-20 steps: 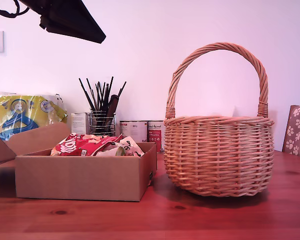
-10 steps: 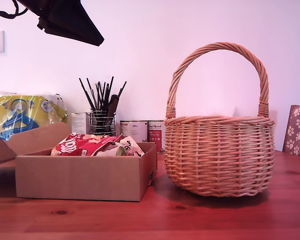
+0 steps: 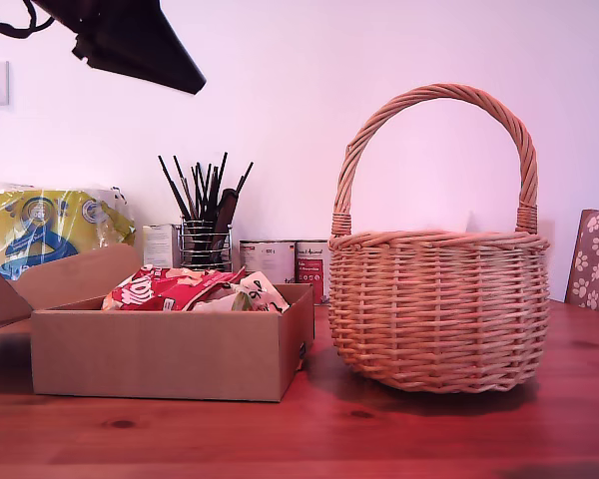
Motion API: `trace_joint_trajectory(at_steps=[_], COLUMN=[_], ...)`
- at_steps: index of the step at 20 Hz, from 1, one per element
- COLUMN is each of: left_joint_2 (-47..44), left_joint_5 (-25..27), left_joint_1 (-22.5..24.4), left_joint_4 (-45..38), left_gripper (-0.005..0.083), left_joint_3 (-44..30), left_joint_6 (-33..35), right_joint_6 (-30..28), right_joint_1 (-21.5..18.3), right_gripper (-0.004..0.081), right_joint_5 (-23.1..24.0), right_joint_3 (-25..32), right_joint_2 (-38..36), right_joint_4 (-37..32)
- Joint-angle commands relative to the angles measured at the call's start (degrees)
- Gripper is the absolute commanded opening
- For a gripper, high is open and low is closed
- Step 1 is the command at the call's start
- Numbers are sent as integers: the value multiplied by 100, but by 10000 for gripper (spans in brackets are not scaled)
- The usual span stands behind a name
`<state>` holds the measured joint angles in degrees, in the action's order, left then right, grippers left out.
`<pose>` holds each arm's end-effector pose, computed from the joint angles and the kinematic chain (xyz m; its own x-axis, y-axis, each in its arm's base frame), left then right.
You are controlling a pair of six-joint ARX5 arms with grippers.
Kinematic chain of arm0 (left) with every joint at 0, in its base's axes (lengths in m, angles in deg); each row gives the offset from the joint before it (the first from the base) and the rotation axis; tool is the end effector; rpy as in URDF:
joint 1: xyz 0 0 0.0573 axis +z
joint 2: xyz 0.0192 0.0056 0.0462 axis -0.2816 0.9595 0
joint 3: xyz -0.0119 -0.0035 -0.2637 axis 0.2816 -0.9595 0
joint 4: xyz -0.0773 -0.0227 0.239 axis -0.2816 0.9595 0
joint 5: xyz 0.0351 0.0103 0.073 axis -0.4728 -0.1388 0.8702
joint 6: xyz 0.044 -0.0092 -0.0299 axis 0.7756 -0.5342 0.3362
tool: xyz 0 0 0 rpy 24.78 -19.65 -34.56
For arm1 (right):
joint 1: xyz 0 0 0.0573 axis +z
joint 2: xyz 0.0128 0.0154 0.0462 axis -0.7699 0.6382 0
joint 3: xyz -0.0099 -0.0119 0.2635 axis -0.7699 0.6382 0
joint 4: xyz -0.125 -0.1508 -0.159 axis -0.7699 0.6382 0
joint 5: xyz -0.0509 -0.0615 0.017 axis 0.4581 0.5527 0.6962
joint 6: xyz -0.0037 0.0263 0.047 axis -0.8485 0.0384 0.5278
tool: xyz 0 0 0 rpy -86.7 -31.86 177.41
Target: Move the bags of Easter eggs from the cardboard box on the left into the woven basket on the right side.
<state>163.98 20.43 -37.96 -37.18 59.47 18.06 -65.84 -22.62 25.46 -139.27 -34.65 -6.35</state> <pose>0.2599 -0.1170 0.3210 0.4926 -0.6757 -0.5484 0.8148 0.5795 0.0180 0.1162 0.0707 0.3806 0.4540 0.5727 -0.6825 -0.7046 0.6996 0.1184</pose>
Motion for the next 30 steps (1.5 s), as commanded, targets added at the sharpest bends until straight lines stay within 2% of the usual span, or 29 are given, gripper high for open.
trace_joint_trajectory(at_steps=[1, 3, 4, 10, 14, 19, 23, 25, 27, 29, 30], left_joint_2=[98, 208, 302, 1117, 1810, 2538, 2726, 2726, 2726, 2723, 2719], left_joint_5=[398, 1045, 1325, 1923, 2048, 2728, 2992, 3141, 3195, 3178, 3176], left_joint_1=[11, 11, -2, -310, -409, -546, -555, -551, -551, -551, -553], left_joint_4=[-7, -35, -57, -455, -420, -592, -693, -680, -621, -632, -660], left_gripper=[311, 741, 785, 783, 783, 783, 781, 733, 520, 246, 162], left_joint_3=[-103, -103, -101, -98, -46, -24, -24, -24, -24, -24, -24], left_joint_6=[109, -107, -186, -1047, -1674, -1996, -1998, -2020, -2037, -2035, -2028], right_joint_6=[-142, -225, -280, -310, -350, -354, -356, -356, -354, -354, -354], right_joint_1=[-11, -11, -11, -11, -11, -9, 2, 2, 0, 0, 0], right_gripper=[-13, -13, -13, -12, -13, -13, -13, -13, -13, -13, -13], right_joint_5=[39, 131, 131, 133, 133, 129, 122, 122, 122, 122, 122], right_joint_3=[81, 81, 81, 81, 81, 81, 81, 81, 81, 81, 81], right_joint_2=[-90, -90, -90, -90, -90, -94, -94, -94, -94, -94, -94], right_joint_4=[-66, -63, -66, -59, -35, -15, -17, -20, -20, -20, -20])
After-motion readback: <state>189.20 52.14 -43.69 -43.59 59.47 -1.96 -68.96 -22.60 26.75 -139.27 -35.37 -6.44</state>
